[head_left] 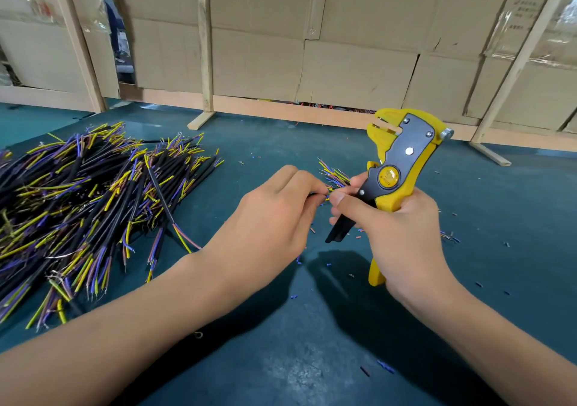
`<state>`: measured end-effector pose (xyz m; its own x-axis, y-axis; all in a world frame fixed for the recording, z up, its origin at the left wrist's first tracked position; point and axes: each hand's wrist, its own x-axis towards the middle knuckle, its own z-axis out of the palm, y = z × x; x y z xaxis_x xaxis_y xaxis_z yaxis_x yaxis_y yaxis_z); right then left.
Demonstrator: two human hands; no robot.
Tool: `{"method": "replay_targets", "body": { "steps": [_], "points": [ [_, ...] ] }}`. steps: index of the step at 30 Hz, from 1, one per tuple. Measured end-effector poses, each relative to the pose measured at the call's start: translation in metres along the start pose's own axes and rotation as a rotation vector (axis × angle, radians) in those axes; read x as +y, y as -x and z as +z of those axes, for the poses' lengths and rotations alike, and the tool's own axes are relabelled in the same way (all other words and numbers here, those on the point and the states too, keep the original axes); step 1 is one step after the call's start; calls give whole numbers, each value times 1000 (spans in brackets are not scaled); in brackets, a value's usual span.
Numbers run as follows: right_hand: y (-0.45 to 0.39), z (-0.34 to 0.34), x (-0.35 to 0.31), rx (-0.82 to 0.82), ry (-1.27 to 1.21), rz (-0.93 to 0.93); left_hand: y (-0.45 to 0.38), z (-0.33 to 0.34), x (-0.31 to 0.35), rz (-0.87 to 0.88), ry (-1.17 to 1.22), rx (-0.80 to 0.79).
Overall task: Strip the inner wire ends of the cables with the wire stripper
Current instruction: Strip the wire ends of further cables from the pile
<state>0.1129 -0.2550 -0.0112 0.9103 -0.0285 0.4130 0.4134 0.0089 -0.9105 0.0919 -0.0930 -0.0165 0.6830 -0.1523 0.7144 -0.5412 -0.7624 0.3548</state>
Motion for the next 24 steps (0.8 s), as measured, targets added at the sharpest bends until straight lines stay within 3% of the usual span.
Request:
{"method": "replay_targets", "body": {
  "steps": [18, 20, 24],
  "points": [
    [-15, -16, -1, -60, -77, 23, -8, -18, -25, -61, -120, 127],
    [-17, -17, 1, -150, -200, 110, -7, -18, -24, -55, -92, 162],
    [-11, -16, 3, -498, -314, 267, -8, -13, -17, -2, -85, 224]
  ]
}}
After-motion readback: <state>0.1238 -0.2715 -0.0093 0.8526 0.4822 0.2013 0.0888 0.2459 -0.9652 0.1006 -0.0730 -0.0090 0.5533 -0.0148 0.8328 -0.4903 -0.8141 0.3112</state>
